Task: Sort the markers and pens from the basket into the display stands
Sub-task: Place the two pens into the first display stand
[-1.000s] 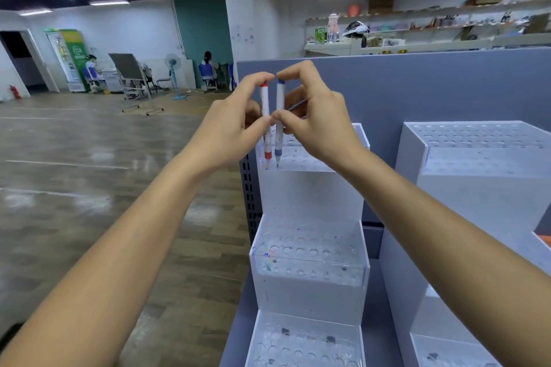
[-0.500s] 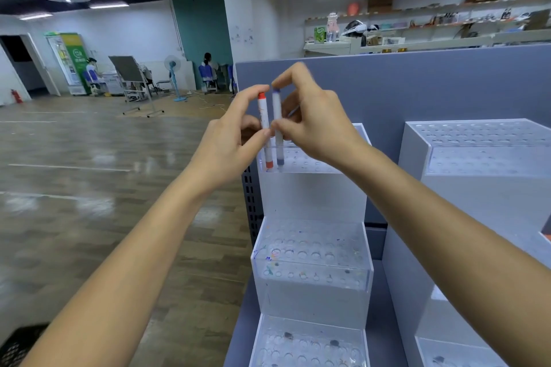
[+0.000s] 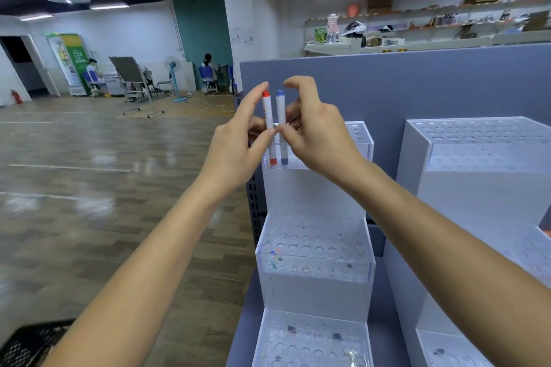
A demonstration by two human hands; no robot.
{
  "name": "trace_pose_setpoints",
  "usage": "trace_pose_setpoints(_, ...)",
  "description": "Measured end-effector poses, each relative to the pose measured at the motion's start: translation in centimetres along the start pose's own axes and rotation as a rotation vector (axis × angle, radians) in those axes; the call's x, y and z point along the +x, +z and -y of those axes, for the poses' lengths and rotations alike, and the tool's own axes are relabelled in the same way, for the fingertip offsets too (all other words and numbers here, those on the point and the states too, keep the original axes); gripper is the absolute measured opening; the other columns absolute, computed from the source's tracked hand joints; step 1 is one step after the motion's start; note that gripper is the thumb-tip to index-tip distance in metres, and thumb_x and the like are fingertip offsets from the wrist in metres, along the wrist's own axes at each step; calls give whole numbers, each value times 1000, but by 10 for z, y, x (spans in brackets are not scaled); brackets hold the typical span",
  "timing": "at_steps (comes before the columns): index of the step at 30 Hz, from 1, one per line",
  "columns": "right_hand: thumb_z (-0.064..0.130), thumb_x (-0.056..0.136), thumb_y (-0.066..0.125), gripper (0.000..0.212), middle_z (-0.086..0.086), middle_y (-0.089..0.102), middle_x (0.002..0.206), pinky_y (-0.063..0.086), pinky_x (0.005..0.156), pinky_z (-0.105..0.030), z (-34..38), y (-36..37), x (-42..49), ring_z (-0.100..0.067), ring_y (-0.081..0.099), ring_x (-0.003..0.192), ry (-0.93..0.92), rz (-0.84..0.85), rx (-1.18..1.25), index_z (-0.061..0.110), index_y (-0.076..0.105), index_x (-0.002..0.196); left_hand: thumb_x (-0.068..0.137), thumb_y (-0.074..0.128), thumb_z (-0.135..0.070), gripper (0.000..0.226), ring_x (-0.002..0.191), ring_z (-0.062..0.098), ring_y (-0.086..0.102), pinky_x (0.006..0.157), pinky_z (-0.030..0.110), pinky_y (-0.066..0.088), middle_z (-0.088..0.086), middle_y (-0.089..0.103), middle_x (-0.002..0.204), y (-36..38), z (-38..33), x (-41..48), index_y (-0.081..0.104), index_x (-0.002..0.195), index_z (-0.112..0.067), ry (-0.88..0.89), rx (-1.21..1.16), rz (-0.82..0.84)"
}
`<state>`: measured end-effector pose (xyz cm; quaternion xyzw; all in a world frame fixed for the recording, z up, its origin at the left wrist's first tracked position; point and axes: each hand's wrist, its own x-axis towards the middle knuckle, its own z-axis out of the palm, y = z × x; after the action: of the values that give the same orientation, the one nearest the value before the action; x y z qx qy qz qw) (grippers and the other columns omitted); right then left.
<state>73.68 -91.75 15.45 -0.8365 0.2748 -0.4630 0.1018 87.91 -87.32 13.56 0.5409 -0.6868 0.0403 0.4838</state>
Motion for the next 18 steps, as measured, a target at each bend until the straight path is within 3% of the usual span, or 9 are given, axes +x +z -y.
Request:
trace_pose_setpoints(3, 16, 91, 56, 38, -4, 67, 91, 49, 74, -42, -1, 0, -6, -26, 60, 85, 12, 41, -184, 11, 44, 127, 91, 60, -14, 63, 79, -1, 61, 78, 6, 44, -10, 67, 90, 0, -3, -6, 32, 146, -27, -19, 41, -19)
trace_pose_setpoints(6, 28, 96, 48, 27, -2, 66, 106, 45, 80, -38, -7, -6, -23, -25, 54, 100, 43, 49, -432, 15, 56, 118, 91, 61, -17, 49, 91, 13, 63, 87, 34, 52, 0, 65, 109, -3, -4, -19, 47, 137, -19, -71, 132, -88)
trace_pose_setpoints(8, 28, 97, 46, 28, -3, 66, 111, 38, 85, -34, -12, -15, -39, -25, 52, 108, 83, 7, -462, 14, 61, 116, 92, 59, -24, 41, 98, 19, 62, 88, 41, 50, 3, 65, 113, -4, -5, -33, 53, 131, -15, -89, 235, -130)
trace_pose_setpoints(13, 22, 90, 52, 26, -7, 69, 105, 42, 93, -35, -14, -35, -86, -30, 60, 108, 37, -240, -394, 7, 67, 105, 90, 43, -41, 43, 99, 28, 61, 85, 38, 46, 4, 67, 109, 3, -28, -72, 63, 118, -15, -135, 316, -120)
trace_pose_setpoints(18, 25, 92, 50, 32, -1, 66, 116, 29, 92, -14, -13, -59, -154, -22, 56, 117, 220, -261, -250, 10, 65, 115, 93, 42, -40, 43, 108, 22, 59, 85, 20, 32, 0, 67, 115, 25, -54, -117, 65, 117, -14, -190, 276, -44)
